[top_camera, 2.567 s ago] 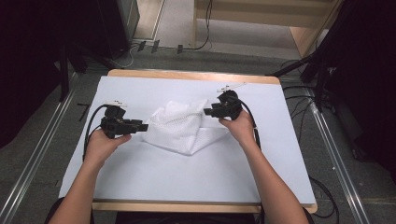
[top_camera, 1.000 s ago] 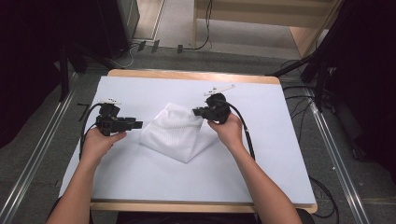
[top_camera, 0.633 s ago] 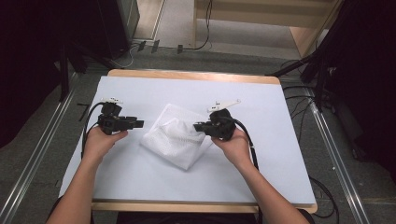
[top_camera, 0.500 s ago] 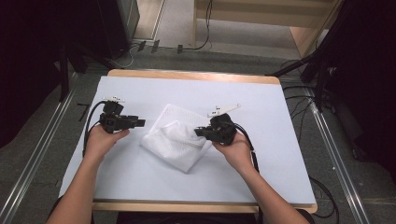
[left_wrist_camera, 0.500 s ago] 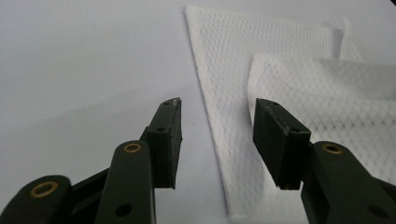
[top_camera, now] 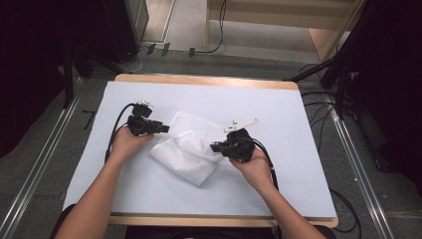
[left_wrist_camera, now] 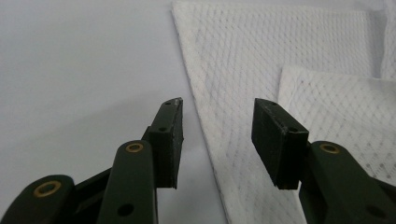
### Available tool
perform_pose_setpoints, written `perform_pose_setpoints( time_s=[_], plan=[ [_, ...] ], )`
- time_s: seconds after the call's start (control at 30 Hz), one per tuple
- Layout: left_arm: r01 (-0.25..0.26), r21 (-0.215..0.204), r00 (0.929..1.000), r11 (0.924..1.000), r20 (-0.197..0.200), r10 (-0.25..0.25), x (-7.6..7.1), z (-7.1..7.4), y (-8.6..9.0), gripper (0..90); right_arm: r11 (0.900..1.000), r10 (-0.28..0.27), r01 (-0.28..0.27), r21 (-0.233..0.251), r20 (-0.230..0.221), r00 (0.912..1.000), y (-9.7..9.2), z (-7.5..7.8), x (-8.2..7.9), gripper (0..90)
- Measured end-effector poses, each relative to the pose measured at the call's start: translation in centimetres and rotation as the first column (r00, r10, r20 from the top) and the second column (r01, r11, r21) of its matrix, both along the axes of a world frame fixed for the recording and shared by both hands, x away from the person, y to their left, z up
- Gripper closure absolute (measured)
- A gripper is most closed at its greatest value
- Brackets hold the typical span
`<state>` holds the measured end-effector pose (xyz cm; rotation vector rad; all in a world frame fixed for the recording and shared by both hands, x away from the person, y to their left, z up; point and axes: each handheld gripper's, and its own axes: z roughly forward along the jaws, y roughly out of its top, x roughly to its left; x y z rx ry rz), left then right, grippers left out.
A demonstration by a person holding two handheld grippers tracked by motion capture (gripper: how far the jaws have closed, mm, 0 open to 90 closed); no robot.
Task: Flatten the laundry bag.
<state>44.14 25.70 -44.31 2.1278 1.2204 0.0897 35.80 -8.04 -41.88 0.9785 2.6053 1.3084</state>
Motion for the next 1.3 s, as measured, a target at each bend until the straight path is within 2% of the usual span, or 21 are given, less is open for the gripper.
perform_pose_setpoints(
  time_s=[0.07,0.17,0.3,0.43,0.47,0.5,0.53,0.57,0.63,0.7,0.83,0.93,1.0,1.07,1.1,1.2,1.23,1.3],
  plan=[
    [-0.002,-0.009,1.0,1.0,-0.002,0.002,0.3,-0.4,-0.2,54.3,1.0,-0.002,0.002,0.0,0.001,1.0,0.0,-0.1,0.0,88.5],
    [-0.001,-0.001,1.0,1.0,-0.004,0.001,0.5,-0.7,-0.5,54.3,1.0,-0.003,0.003,-0.002,-0.004,1.0,0.0,-0.2,0.0,88.5],
    [0.022,-0.018,0.9998,0.9996,0.0,-0.022,0.7,-0.9,-1.2,58.1,0.9999,-0.011,0.011,0.005,-0.002,0.9999,-0.1,-0.4,-0.1,88.4],
    [0.03,-0.028,0.9996,0.9992,0.0,-0.03,0.6,-1.1,-1.7,70.3,0.9998,-0.019,0.019,0.008,-0.005,0.9998,-0.2,-0.4,-0.3,88.3],
    [0.036,-0.021,0.9994,0.9991,-0.001,-0.036,0.6,-1.1,-1.8,70.3,0.9998,-0.018,0.018,0.007,0.0,0.9998,-0.3,-0.4,-0.3,88.2],
    [0.04,-0.029,0.9992,0.9988,-0.007,-0.04,0.6,-1.2,-1.9,74.8,0.9997,-0.025,0.025,0.008,-0.004,0.9997,-0.4,-0.4,-0.3,88.2],
    [0.044,-0.018,0.999,0.9989,0.0,-0.044,0.6,-1.3,-2.0,82.9,0.9996,-0.026,0.026,0.011,-0.003,0.9997,-0.5,-0.5,-0.3,88.2],
    [0.05,-0.01,0.9987,0.9987,0.002,-0.05,0.5,-1.3,-2.1,82.9,0.9996,-0.026,0.026,0.011,-0.003,0.9997,-0.5,-0.5,-0.3,88.2],
    [0.053,-0.015,0.9985,0.9985,-0.008,-0.053,0.6,-1.3,-2.2,90.0,0.9995,-0.029,0.029,0.008,-0.002,0.9996,-0.8,-0.5,-0.2,88.3],
    [0.05,-0.021,0.9986,0.9985,-0.014,-0.051,0.6,-1.3,-2.1,90.0,0.9994,-0.032,0.032,0.009,-0.003,0.9995,-0.8,-0.5,-0.2,88.2],
    [-0.005,-0.05,0.9999,0.9987,-0.013,0.004,0.8,-1.0,-1.3,90.0,0.9991,-0.042,0.042,0.01,0.006,0.9991,-1.2,-0.4,0.0,88.3],
    [-0.073,-0.083,0.9973,0.9939,0.007,0.073,1.0,-0.4,0.0,90.0,0.9979,-0.063,0.063,0.015,0.01,0.998,-1.9,-0.3,0.3,88.3],
    [-0.083,-0.087,0.9964,0.9927,0.009,0.084,1.0,-0.3,0.4,90.0,0.997,-0.076,0.076,0.018,0.015,0.997,-2.3,-0.1,0.5,88.3],
    [-0.127,-0.102,0.9915,0.9867,0.016,0.129,1.1,0.0,1.4,90.0,0.9955,-0.093,0.093,0.02,0.017,0.9955,-2.7,0.0,0.6,88.3],
    [-0.127,-0.102,0.9915,0.9867,0.016,0.129,1.1,0.0,1.4,90.0,0.9947,-0.1,0.1,0.025,0.019,0.9948,-3.0,0.1,0.7,88.3],
    [-0.177,-0.106,0.9829,0.9785,0.033,0.181,1.0,0.3,2.4,90.0,0.9916,-0.127,0.126,0.03,0.026,0.9916,-3.7,0.3,1.1,88.4],
    [-0.177,-0.106,0.9829,0.9785,0.033,0.181,1.0,0.3,2.4,90.0,0.9916,-0.127,0.126,0.03,0.026,0.9916,-3.7,0.3,1.1,88.4],
    [-0.223,-0.114,0.9717,0.968,0.051,0.23,0.9,0.6,3.1,90.0,0.9884,-0.15,0.148,0.032,0.033,0.9882,-4.3,0.4,1.6,88.6]
  ],
)
